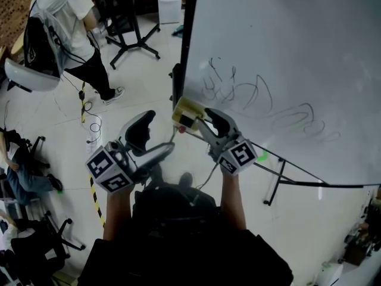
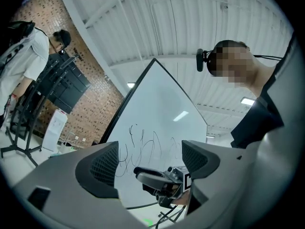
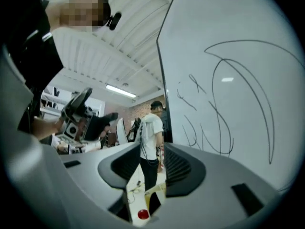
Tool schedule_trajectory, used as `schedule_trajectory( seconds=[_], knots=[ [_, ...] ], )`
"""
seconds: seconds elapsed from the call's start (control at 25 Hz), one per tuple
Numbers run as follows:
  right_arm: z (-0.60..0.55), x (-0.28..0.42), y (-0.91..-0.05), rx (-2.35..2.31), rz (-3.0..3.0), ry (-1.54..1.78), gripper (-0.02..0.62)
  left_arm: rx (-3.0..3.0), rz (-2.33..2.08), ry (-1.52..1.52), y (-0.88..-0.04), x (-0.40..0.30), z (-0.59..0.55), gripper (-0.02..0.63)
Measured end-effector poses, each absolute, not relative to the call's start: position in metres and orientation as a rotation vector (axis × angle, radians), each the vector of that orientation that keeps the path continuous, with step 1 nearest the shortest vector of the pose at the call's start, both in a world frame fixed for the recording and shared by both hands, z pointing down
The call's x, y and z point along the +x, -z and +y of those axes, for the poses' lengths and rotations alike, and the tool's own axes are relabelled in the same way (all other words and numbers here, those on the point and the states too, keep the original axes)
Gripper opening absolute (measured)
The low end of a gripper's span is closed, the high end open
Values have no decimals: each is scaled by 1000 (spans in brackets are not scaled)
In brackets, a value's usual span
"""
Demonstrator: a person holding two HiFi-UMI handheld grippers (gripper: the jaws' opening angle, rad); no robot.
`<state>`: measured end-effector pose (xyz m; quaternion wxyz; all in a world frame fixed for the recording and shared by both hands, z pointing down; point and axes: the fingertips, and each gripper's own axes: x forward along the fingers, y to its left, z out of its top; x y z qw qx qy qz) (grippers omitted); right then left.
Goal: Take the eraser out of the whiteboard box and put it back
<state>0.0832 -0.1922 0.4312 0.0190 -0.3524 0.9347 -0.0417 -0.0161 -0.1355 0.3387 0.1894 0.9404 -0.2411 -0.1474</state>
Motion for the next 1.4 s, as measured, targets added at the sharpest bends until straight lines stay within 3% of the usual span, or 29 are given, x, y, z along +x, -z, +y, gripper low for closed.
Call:
schedule_trajectory(
  seconds=[0.44,0.88,1.4],
  knots=[
    [-149,118,-365,-826,2601,375,160,2646,-740,380,-340,-3,-97,414],
    [-106,124,-329,-837,2542,313,158,2682,-651,387,-330,-4,-68,414],
    [-21,61,-294,-1018,2450,212,158,2722,-435,437,-317,-86,-1,414]
  ],
)
